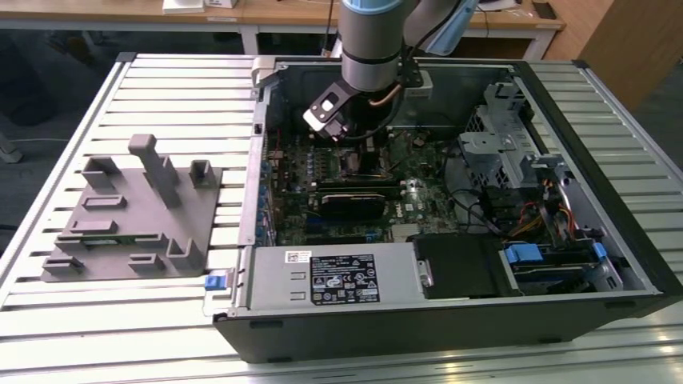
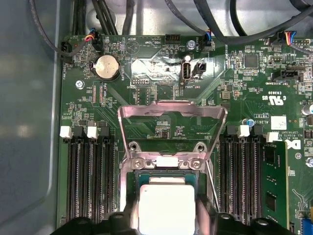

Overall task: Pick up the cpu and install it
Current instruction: 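Place the cpu into insertion slot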

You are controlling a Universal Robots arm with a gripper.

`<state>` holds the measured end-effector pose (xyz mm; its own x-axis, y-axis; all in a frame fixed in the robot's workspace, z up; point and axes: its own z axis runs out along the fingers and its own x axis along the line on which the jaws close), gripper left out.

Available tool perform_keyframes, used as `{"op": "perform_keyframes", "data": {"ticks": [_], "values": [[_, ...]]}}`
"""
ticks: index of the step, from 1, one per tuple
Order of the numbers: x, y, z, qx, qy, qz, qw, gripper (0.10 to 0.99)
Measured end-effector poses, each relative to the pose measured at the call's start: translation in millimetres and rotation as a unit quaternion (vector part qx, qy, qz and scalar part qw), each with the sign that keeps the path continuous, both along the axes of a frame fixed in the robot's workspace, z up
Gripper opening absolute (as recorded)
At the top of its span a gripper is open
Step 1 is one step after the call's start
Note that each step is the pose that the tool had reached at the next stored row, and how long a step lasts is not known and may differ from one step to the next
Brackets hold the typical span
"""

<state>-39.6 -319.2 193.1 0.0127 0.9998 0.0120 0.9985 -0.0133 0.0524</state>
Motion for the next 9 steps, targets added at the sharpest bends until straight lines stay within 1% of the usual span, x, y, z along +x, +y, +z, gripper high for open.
{"op": "perform_keyframes", "data": {"ticks": [1,2,6,9], "values": [[0.0,0.0,0.0,0.0,0.0001,0.0,1.0,0.545],[0.0,-0.1,0.1,-0.0002,0.0001,0.0,1.0,0.608],[-0.1,-0.1,0.4,-0.0004,0.0003,0.0,1.0,0.608],[-0.1,-0.1,4.1,-0.0003,0.0002,0.0,1.0,0.608]]}}
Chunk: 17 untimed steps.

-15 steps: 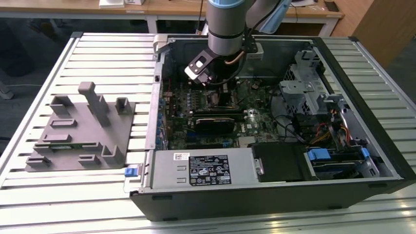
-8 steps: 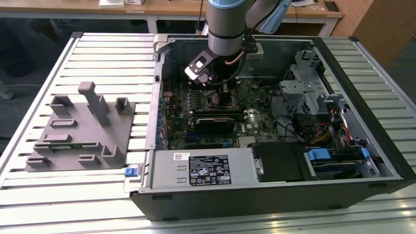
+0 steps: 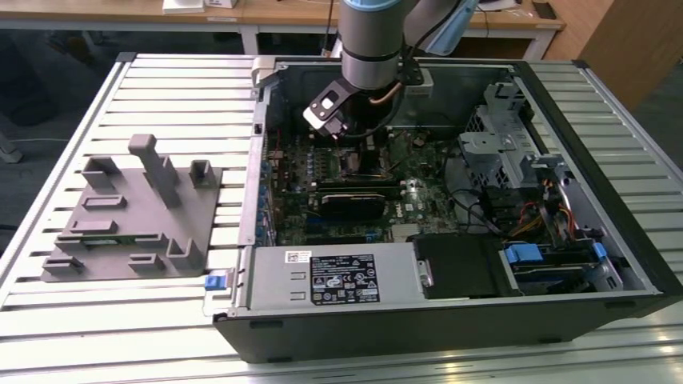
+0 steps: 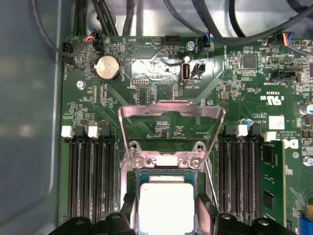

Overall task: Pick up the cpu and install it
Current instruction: 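Place the cpu into insertion slot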

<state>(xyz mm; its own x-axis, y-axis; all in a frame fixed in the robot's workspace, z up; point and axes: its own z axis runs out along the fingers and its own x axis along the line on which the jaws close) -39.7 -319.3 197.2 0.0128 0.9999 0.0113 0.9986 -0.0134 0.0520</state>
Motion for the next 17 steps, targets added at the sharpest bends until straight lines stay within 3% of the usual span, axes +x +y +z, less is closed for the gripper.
{"op": "perform_keyframes", "data": {"ticks": [4,5,6,8,9,11,12,14,17], "values": [[0.1,0.0,8.7,0.0,0.0007,0.0,1.0,0.592],[0.1,0.0,10.4,0.0,0.0009,0.0,1.0,0.529],[0.1,0.0,11.9,0.0001,0.0011,0.0,1.0,0.529],[0.1,0.0,14.1,0.0,0.0014,0.0,1.0,0.412],[0.1,0.0,15.0,0.0,0.0015,0.0,1.0,0.412],[0.1,0.0,16.8,0.0001,0.0018,0.0,1.0,0.294],[0.1,0.0,17.5,0.0001,0.0019,0.0,1.0,0.294],[0.1,0.0,19.2,0.0001,0.0022,0.0,1.0,0.176],[0.1,0.0,22.0,0.0001,0.0024,0.0,1.0,0.118]]}}
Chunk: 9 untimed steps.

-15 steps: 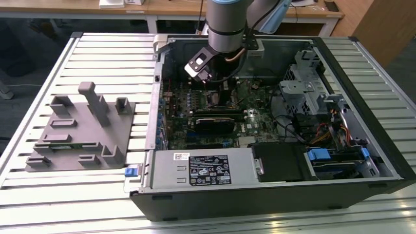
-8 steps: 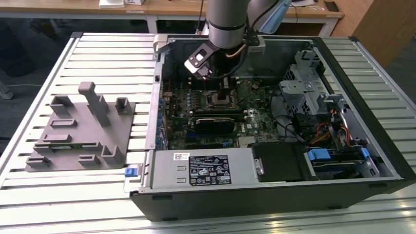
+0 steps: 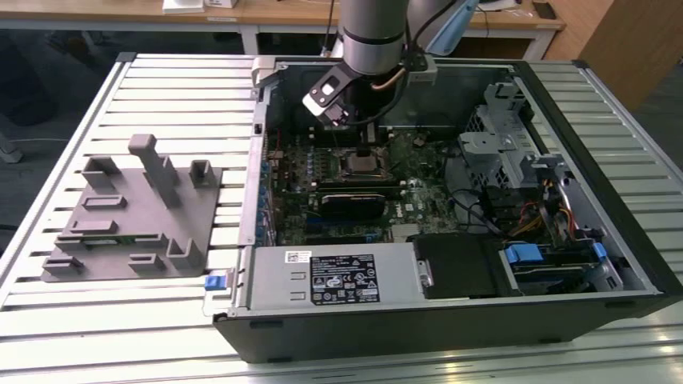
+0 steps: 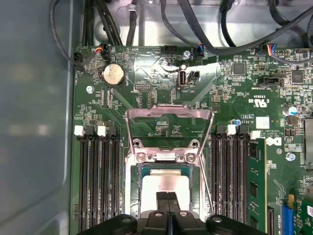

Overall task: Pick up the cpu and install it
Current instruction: 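Place the cpu into insertion slot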

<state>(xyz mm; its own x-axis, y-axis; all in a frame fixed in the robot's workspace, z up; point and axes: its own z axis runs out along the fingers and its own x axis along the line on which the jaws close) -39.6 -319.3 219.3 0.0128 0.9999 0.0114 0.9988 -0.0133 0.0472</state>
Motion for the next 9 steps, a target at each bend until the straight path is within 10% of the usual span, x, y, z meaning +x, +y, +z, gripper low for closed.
{"op": "perform_keyframes", "data": {"ticks": [9], "values": [[0.1,0.0,6.4,0.0,0.0011,0.0,1.0,0.106]]}}
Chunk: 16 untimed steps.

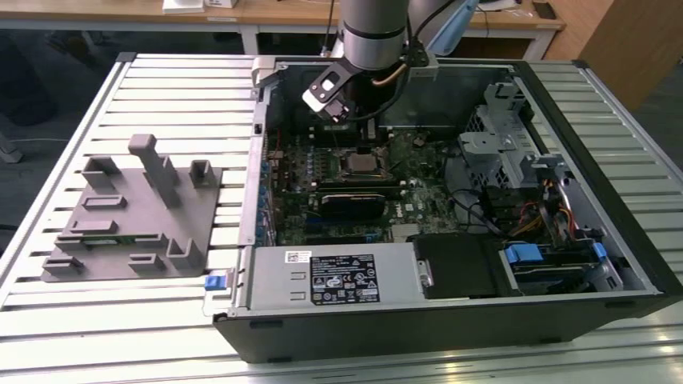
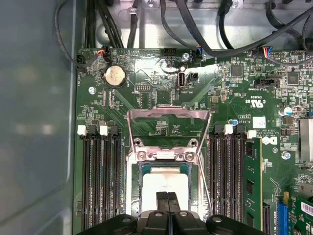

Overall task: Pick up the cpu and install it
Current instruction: 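Place the cpu into insertion slot, then close the cpu cover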

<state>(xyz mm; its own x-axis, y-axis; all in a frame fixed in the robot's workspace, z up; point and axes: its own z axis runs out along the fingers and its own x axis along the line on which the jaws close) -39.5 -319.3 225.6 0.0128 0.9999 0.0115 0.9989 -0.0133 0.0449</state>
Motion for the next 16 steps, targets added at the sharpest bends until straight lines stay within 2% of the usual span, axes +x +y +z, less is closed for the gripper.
{"op": "perform_keyframes", "data": {"ticks": [16], "values": [[0.0,0.0,9.9,0.0001,0.0,0.0,1.0,0.106]]}}
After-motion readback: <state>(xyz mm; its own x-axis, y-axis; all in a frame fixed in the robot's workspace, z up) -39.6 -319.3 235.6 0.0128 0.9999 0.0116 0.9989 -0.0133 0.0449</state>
